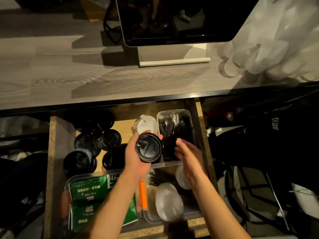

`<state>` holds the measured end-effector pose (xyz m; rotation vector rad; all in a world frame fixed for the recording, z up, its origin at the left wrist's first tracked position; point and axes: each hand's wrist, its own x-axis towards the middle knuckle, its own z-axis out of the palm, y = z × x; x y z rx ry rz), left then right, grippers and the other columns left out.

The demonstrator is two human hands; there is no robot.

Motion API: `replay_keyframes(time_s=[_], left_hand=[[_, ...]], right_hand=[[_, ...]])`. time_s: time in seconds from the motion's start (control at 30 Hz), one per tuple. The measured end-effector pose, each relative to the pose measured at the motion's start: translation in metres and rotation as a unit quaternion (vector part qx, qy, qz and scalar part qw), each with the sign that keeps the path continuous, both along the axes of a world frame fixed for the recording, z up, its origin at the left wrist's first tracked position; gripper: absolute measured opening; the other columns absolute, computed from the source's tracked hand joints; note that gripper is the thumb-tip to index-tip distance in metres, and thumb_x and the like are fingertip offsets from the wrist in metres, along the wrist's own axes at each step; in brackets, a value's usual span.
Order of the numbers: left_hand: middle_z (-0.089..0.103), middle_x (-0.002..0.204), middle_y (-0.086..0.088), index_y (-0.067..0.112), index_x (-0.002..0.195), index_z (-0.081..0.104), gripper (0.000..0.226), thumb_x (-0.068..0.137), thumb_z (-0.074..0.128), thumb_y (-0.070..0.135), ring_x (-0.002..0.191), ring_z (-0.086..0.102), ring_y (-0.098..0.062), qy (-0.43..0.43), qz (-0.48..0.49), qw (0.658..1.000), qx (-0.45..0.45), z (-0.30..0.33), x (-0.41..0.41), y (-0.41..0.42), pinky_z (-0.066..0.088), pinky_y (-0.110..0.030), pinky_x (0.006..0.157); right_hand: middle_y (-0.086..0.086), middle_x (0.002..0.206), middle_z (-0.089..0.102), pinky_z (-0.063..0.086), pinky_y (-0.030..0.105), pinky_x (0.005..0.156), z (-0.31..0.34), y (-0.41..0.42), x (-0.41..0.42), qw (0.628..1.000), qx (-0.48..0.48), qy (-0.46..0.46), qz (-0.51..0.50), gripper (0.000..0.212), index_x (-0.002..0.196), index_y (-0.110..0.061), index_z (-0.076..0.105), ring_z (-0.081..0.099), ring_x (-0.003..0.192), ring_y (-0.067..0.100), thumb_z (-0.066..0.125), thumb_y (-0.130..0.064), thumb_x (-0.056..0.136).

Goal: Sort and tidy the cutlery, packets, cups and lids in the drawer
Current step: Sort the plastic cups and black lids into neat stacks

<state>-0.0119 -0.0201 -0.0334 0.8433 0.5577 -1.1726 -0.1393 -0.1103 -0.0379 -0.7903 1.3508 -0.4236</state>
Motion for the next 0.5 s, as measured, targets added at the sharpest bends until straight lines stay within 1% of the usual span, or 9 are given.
replay_keyframes(time_s=[0.03,0.07,0.13,0.2,0.27,0.33,0.4,0.47,0.5], left_hand=[[0.072,0.103,-0.017,0.008,0.106,0.068,0.05,0.097,0.044,0.051,0.103,0.069,-0.034,0.007,0.004,1.0,-0.004,-0.001,0.005,0.004,0.048,-0.052,0.097],[0.071,0.102,-0.016,0.01,0.108,0.067,0.053,0.093,0.047,0.057,0.1,0.07,-0.033,0.015,0.004,1.0,-0.007,-0.003,0.008,0.008,0.049,-0.054,0.095],[0.07,0.102,-0.014,0.013,0.112,0.065,0.056,0.088,0.049,0.061,0.092,0.071,-0.032,0.017,-0.01,1.0,0.001,-0.008,0.012,0.014,0.055,-0.051,0.087],[0.07,0.102,-0.014,0.014,0.112,0.064,0.054,0.091,0.045,0.061,0.087,0.072,-0.031,0.014,-0.024,1.0,0.01,-0.011,0.012,0.017,0.059,-0.049,0.078],[0.071,0.1,-0.014,0.014,0.111,0.064,0.051,0.095,0.04,0.057,0.085,0.073,-0.031,0.016,-0.028,0.999,0.015,-0.012,0.01,0.019,0.06,-0.048,0.076],[0.071,0.099,-0.013,0.014,0.11,0.065,0.048,0.097,0.037,0.051,0.085,0.074,-0.03,0.007,-0.032,0.999,0.016,-0.013,0.007,0.022,0.057,-0.048,0.08],[0.071,0.099,-0.012,0.014,0.105,0.067,0.045,0.097,0.036,0.046,0.084,0.074,-0.029,-0.003,-0.035,0.999,0.012,-0.012,0.005,0.026,0.052,-0.049,0.084],[0.071,0.1,-0.012,0.015,0.101,0.068,0.039,0.091,0.041,0.041,0.085,0.074,-0.03,-0.015,-0.039,0.999,0.002,-0.01,0.004,0.03,0.05,-0.05,0.084],[0.071,0.1,-0.012,0.015,0.101,0.068,0.037,0.086,0.045,0.041,0.087,0.073,-0.03,-0.02,-0.04,0.999,-0.006,-0.007,0.005,0.031,0.05,-0.05,0.084]], right_hand=[[0.008,0.113,0.071,0.052,0.03,0.09,-0.004,-0.009,-0.008,0.998,-0.043,0.054,0.003,0.021,0.11,-0.015,0.07,0.066,0.104,0.019,0.068,-0.012,0.09],[0.008,0.118,0.069,0.05,0.029,0.094,-0.008,-0.018,-0.014,0.988,-0.094,0.118,0.036,0.028,0.118,-0.013,0.067,0.064,0.107,0.018,0.067,-0.011,0.09],[0.008,0.129,0.063,0.047,0.028,0.098,-0.022,-0.03,-0.022,0.946,-0.187,0.226,0.14,0.044,0.132,-0.01,0.059,0.06,0.117,0.018,0.069,-0.012,0.09],[0.009,0.138,0.057,0.041,0.028,0.104,-0.037,-0.033,-0.02,0.892,-0.237,0.288,0.257,0.056,0.14,-0.01,0.051,0.054,0.127,0.021,0.071,-0.015,0.088],[0.01,0.14,0.054,0.039,0.03,0.106,-0.049,-0.033,-0.016,0.852,-0.25,0.32,0.331,0.057,0.142,-0.009,0.048,0.051,0.13,0.024,0.07,-0.015,0.089],[0.012,0.132,0.058,0.045,0.032,0.102,-0.055,-0.034,-0.016,0.833,-0.269,0.342,0.343,0.046,0.135,-0.01,0.056,0.057,0.122,0.026,0.066,-0.012,0.09],[0.011,0.123,0.063,0.049,0.033,0.093,-0.055,-0.034,-0.019,0.834,-0.286,0.35,0.316,0.032,0.124,-0.01,0.065,0.063,0.11,0.025,0.064,-0.01,0.091],[0.009,0.118,0.065,0.051,0.032,0.089,-0.05,-0.032,-0.023,0.837,-0.311,0.349,0.284,0.027,0.118,-0.01,0.068,0.065,0.104,0.024,0.063,-0.011,0.092],[0.008,0.116,0.065,0.051,0.032,0.089,-0.046,-0.03,-0.025,0.842,-0.324,0.339,0.268,0.026,0.117,-0.01,0.069,0.064,0.103,0.023,0.062,-0.012,0.092]])
